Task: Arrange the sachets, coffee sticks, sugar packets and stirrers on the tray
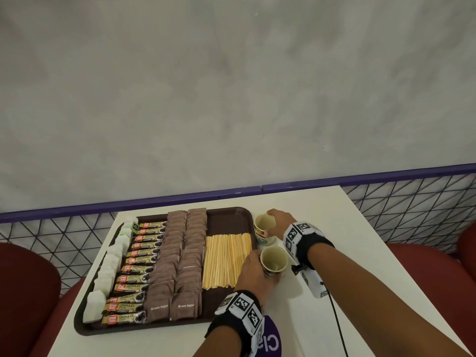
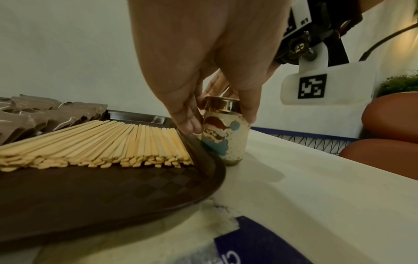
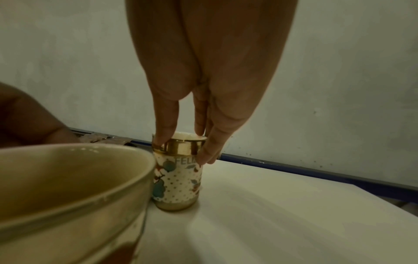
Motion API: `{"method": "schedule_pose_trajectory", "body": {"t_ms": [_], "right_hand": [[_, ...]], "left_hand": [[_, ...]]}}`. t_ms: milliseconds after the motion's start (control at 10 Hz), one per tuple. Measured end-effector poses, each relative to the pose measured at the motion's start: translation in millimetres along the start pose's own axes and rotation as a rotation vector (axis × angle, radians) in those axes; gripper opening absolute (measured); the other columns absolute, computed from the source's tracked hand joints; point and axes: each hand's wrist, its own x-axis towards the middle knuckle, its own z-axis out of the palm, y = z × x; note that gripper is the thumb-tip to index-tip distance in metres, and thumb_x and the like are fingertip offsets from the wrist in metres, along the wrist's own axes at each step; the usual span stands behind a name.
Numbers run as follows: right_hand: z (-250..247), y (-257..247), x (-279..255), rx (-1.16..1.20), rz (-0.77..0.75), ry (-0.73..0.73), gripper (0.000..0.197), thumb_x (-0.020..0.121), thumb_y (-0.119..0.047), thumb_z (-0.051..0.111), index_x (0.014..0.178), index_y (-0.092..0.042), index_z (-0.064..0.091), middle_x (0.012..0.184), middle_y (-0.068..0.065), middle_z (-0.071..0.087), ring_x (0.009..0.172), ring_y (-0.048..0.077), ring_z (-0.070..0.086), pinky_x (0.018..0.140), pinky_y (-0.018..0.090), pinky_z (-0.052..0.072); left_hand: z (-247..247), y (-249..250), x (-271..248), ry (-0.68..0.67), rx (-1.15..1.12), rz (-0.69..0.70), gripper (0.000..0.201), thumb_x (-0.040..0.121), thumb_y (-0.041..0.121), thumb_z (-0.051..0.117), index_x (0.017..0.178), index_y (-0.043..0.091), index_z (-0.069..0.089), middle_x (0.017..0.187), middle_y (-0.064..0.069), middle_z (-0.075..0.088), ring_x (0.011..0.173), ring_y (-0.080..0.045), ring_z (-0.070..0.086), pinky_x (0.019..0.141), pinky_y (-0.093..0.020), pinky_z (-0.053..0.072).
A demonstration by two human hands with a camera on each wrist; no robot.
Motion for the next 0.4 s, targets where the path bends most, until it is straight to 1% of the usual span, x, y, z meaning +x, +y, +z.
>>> {"method": "schedule_pose_trajectory", "body": {"t_ms": [100, 200, 300, 400], "right_hand": [[1.4, 0.5, 0.5, -0.003, -0.010, 0.002, 0.059, 0.084, -0.021, 0.066, 0.134, -0.010, 0.038, 0.136, 0.011, 0.048, 0.122, 0.028, 0.048, 0.101, 0.035, 0.038], [1.2, 3.9, -2.0, 0.000, -0.012, -0.019, 0.057, 0.084, -0.026, 0.064, 0.133, -0.014, 0.037, 0.135, 0.010, 0.049, 0.118, 0.029, 0.051, 0.100, 0.038, 0.040], [-0.6, 9.8, -3.5, 0.038, 0.004, -0.022, 0.074, 0.086, -0.028, 0.062, 0.146, -0.018, 0.020, 0.148, 0.009, 0.035, 0.133, 0.030, 0.039, 0.110, 0.042, 0.034], [-1.3, 19.2, -4.1, 0.086, 0.006, 0.022, 0.069, 0.089, -0.028, 0.058, 0.146, -0.017, 0.020, 0.152, 0.008, 0.030, 0.137, 0.028, 0.034, 0.113, 0.040, 0.030]], "left_hand": [[0.9, -1.0, 0.9, -0.001, -0.007, -0.003, 0.063, 0.075, 0.033, 0.074, 0.126, 0.016, 0.040, 0.127, -0.002, 0.049, 0.117, -0.018, 0.049, 0.098, -0.026, 0.041], [-0.4, -1.3, -1.2, -0.024, -0.036, 0.001, 0.065, 0.075, 0.027, 0.074, 0.129, 0.018, 0.039, 0.127, 0.001, 0.048, 0.117, -0.016, 0.047, 0.098, -0.023, 0.039], [-4.5, -3.7, -1.7, -0.044, -0.020, 0.060, 0.053, 0.085, 0.019, 0.061, 0.133, 0.016, 0.039, 0.128, 0.001, 0.050, 0.120, -0.015, 0.047, 0.101, -0.024, 0.037], [-16.5, -4.3, -2.9, -0.064, -0.005, -0.006, 0.051, 0.094, 0.008, 0.039, 0.143, 0.012, 0.027, 0.140, -0.004, 0.044, 0.131, -0.022, 0.041, 0.111, -0.034, 0.032]]}}
